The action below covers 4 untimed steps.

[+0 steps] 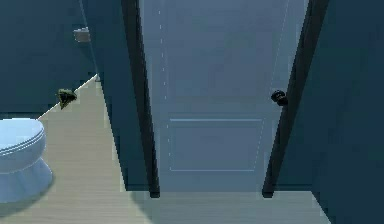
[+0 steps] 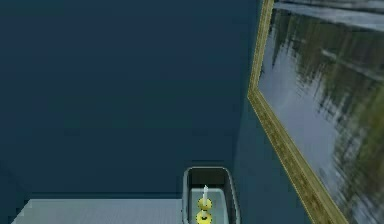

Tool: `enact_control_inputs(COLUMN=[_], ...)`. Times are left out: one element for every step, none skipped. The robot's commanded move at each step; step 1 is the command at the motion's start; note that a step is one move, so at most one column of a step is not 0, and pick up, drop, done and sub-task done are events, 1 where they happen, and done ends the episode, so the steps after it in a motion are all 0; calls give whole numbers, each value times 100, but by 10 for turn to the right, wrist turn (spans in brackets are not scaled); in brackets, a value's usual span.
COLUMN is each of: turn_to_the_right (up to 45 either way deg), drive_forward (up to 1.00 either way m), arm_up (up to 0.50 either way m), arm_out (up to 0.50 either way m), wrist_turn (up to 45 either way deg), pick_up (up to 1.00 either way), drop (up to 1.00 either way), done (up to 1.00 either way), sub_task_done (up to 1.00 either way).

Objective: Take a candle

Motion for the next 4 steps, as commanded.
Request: enact_control_inputs(turn_to_the_right=[0, 0, 0, 0], drive_forward=[0, 0, 0, 0], arm_up=[30, 0, 0, 0], arm_out=[0, 38, 0, 0], wrist_turn=[0, 0, 450, 450], pick_up=[0, 0, 0, 0], drop=[0, 0, 0, 0], done=[0, 0, 0, 0], sub_task_done=[0, 0, 0, 0])
